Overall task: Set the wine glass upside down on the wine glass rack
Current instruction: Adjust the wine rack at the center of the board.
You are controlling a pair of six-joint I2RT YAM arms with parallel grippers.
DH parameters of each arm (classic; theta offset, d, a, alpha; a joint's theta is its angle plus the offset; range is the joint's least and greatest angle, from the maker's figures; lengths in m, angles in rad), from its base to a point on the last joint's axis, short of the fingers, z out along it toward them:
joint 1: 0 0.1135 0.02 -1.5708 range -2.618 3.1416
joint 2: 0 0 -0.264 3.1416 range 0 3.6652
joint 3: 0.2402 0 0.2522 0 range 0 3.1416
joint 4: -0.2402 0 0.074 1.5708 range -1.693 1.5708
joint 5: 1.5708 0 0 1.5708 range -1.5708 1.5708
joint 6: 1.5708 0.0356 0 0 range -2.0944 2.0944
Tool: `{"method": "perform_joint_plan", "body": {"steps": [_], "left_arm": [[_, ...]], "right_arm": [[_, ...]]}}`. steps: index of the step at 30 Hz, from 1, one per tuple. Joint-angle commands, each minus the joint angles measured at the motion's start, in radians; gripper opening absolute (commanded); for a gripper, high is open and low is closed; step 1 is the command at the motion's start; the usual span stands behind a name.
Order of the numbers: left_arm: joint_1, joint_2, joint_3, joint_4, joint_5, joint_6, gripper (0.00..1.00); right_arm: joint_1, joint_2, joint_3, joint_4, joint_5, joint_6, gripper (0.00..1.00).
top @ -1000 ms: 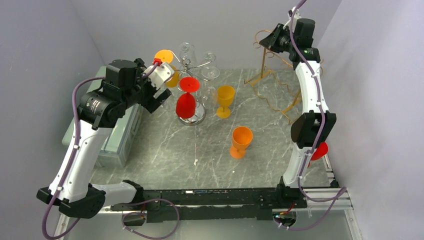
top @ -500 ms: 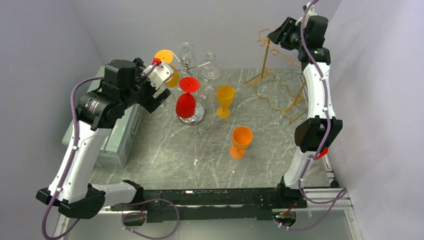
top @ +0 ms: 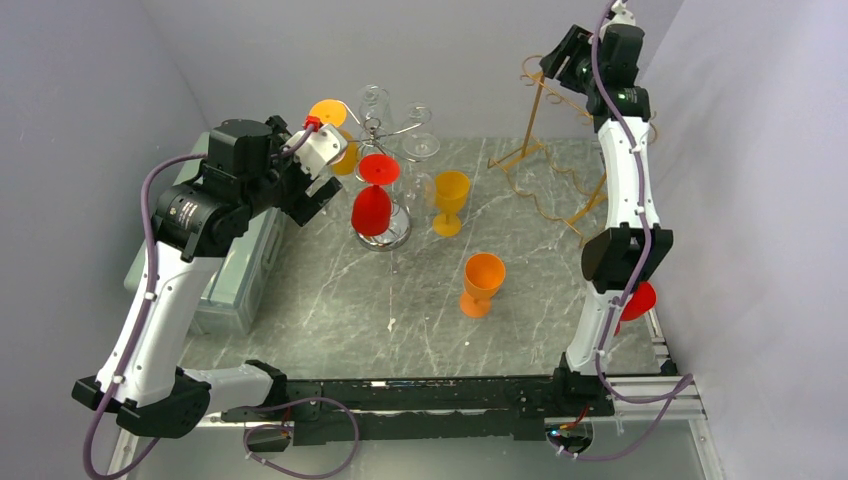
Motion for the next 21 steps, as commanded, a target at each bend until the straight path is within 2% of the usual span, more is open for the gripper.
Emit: {"method": "perform_joint_plan", "body": {"steps": [1,11,15,21], "left_arm": [[0.0,-0.017,-0.002,0.043,-0.006,0.008,1.0],[0.0,-0.022,-0.034,0.053,-0.009,0.035,0.99],[0.0,-0.02,-0.036,0.045,-0.002,0.031,0.99],[0.0,-0.023,-0.039,0.039,0.003,0.031,0.99]], "right_arm": [[0.021,0.037,0.027,0.008,0.078,0.018,0.63],[0.037,0.074,-0.009,0.102,0.135,0.062,0.66],[0.038,0.124,0.047,0.094,0.151,0.069,0.66],[0.038,0.163,0.055,0.11,0.157,0.067,0.59]]}}
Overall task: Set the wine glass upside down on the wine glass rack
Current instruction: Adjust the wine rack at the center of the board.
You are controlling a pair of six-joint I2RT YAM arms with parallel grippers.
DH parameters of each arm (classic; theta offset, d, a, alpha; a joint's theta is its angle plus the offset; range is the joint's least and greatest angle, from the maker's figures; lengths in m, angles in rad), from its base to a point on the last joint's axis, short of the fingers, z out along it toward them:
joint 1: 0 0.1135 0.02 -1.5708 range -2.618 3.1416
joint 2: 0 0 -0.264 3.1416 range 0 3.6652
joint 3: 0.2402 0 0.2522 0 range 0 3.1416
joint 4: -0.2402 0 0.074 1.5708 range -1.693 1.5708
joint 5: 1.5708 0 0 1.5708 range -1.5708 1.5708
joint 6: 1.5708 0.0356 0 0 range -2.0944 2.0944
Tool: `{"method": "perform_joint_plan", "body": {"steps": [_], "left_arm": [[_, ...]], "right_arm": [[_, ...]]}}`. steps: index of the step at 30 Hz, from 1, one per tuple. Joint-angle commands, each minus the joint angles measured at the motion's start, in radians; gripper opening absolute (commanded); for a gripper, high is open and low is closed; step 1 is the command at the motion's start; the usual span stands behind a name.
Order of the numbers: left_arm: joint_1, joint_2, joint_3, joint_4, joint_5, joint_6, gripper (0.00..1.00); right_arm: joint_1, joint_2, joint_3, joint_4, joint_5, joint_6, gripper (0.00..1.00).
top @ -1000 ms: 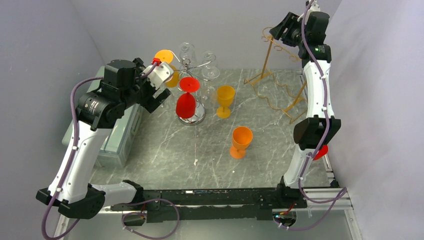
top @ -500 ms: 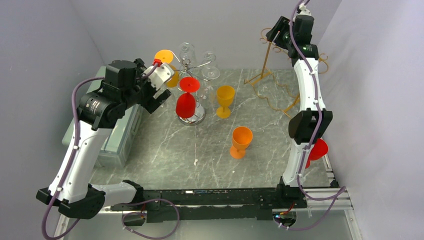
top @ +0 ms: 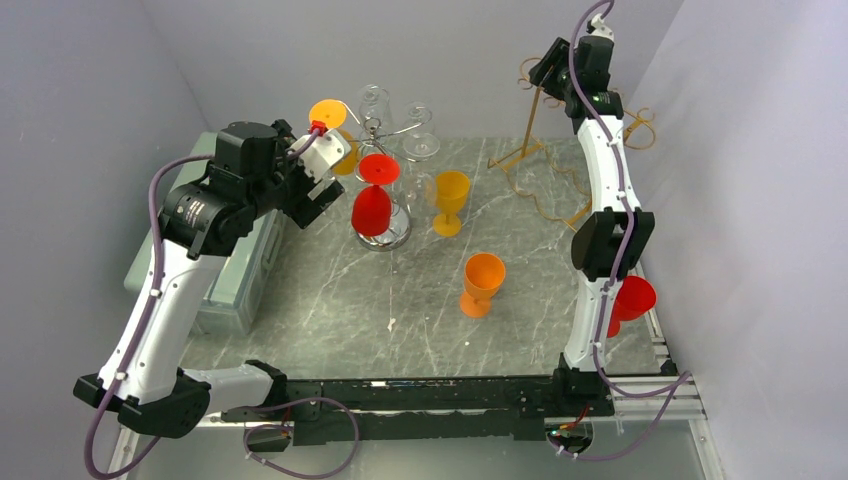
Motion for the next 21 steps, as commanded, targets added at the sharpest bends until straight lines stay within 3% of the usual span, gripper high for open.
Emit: {"method": "perform_joint_plan", "body": {"steps": [1,11,21], "left_arm": [[0.0,-0.021,0.0,0.027,0.005,0.012,0.99],[0.0,-0.028,-0.015,0.032,0.006,0.005,0.99],[0.0,-0.041,0.0,0.024,0.0,-0.002,0.99]], "right_arm": [[-0.001,0.024,0.037,0.046,0.02,0.012,0.57],[-0.001,-0.027,-0.023,0.079,-0.097,0.0,0.35],[-0.001,-0.132,-0.136,0.108,-0.329,0.012,0.03]]}}
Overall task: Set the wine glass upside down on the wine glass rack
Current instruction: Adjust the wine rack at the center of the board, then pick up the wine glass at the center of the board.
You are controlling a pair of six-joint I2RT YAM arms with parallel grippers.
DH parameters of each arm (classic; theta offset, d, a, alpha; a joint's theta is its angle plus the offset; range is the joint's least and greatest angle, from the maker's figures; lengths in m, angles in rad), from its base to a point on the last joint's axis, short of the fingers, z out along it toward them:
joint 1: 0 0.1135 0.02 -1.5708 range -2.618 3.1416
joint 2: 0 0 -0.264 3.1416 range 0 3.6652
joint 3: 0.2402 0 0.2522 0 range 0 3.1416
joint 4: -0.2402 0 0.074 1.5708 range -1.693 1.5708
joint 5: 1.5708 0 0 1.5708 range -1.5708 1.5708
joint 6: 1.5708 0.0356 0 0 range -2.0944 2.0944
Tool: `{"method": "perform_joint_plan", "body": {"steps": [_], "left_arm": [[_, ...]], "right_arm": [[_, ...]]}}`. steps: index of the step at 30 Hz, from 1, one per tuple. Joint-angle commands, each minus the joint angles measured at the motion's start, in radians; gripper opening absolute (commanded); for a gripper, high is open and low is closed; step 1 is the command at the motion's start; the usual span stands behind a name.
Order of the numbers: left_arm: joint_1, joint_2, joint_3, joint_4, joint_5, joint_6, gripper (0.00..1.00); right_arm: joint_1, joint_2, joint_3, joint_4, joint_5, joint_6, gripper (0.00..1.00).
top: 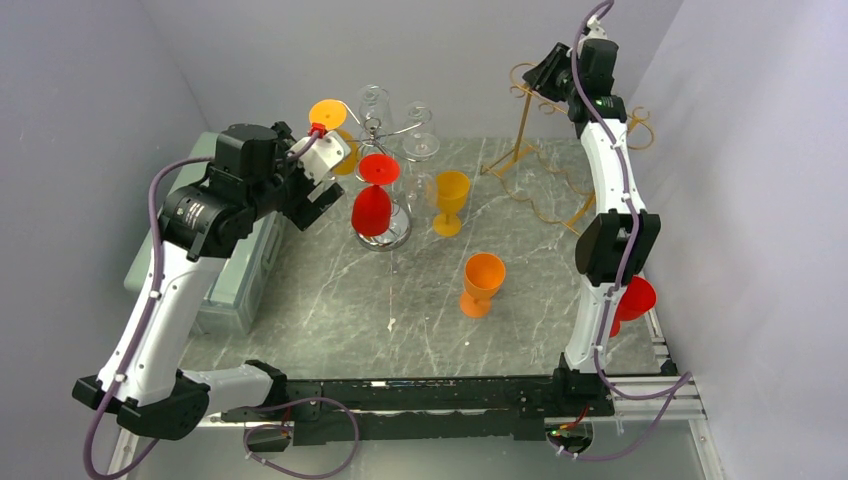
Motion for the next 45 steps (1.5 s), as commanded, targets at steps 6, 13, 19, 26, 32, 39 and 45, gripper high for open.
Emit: {"method": "perform_joint_plan", "body": {"steps": [6,13,19,26,32,39,45], "left_arm": [[0.0,-0.043,0.021,0.016,0.001,-0.007,0.99],[0.0,-0.046,0.029,0.006,0.011,-0.023,0.99],[0.0,-0.049,0.023,-0.017,0.028,-0.048,0.99],[0.0,-0.04,0.035,-0.071,0.067,-0.104,0.99],[0.0,-0.043,0.037,-0.1,0.112,-0.166,0.99],[0.0,-0.062,0.02,-0.116,0.143,-0.199,0.99],[0.0,-0.066,0.016,-0.117,0.193,-0.223,0.99]], "right_arm": [[0.005,-0.176,-0.11,0.026,-0.253,-0.017,0.02],[0.005,-0.233,-0.169,-0.046,-0.354,-0.085,0.08],[0.033,-0.248,-0.155,-0.109,-0.277,-0.096,0.54],[0.068,-0.302,-0.058,-0.208,-0.091,-0.12,0.72],[0.203,-0.531,-0.197,-0.223,0.287,-0.186,0.73],[0.449,-0.829,-0.605,-0.19,0.479,-0.145,0.71],[0.521,-0.846,-0.9,-0.133,0.451,-0.048,0.67]]}}
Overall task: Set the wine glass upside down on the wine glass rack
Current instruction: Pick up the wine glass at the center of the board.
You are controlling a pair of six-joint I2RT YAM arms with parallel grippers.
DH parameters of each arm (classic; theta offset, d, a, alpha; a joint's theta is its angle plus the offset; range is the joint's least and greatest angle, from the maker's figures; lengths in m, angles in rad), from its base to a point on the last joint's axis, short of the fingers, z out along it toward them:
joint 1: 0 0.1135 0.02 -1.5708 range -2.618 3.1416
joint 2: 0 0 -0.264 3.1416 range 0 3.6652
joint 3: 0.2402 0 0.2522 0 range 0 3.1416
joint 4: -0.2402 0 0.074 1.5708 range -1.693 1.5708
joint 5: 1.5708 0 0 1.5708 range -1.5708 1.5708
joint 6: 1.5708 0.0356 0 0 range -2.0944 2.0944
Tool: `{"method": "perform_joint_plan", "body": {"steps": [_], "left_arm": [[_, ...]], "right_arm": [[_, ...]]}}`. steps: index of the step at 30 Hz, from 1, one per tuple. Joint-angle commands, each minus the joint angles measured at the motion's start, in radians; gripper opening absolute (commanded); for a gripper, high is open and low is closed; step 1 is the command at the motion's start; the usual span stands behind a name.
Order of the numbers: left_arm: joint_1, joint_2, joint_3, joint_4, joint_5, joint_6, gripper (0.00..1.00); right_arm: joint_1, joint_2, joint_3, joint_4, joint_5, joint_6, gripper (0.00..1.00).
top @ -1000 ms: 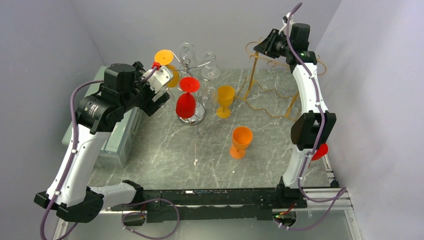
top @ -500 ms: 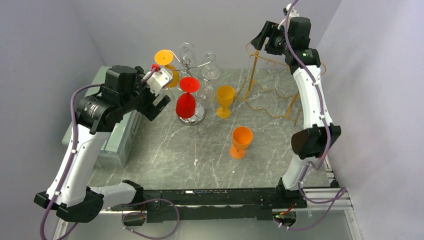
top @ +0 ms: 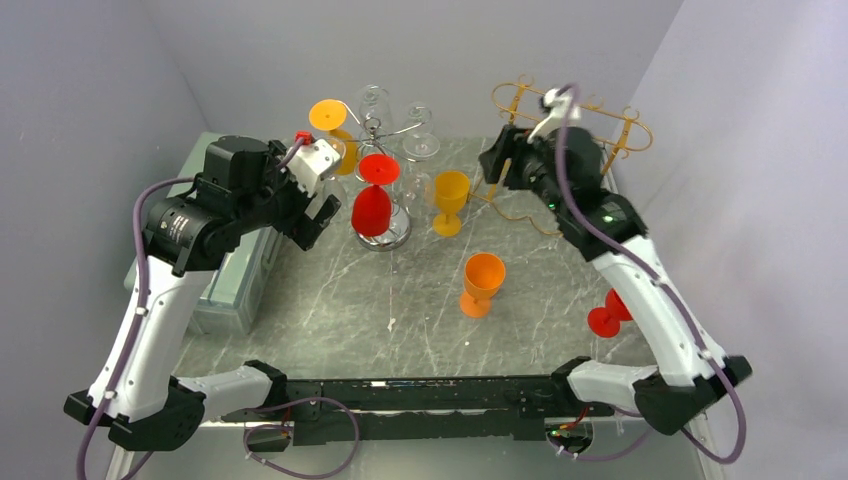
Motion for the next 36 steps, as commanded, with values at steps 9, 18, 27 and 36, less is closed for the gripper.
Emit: {"method": "perform_joint_plan", "body": {"steps": [9,18,27,36], "left_arm": [[0.0,-0.042,0.009,-0.016,0.045,-0.015,0.99],[0.0,-0.036,0.009,-0.029,0.06,-0.001,0.99],[0.0,-0.033,0.026,-0.044,0.065,0.011,0.99],[0.0,-0.034,0.04,-0.048,0.089,0.002,0.99]], "right_arm": [[0.026,0.237,-0.199,0.15,0.113,0.083,0.64],[0.019,0.386,-0.158,0.243,0.156,0.113,0.62],[-0.004,0.526,-0.088,0.25,0.193,0.112,0.58],[-0.018,0.47,-0.216,0.287,0.212,0.136,0.19]]}}
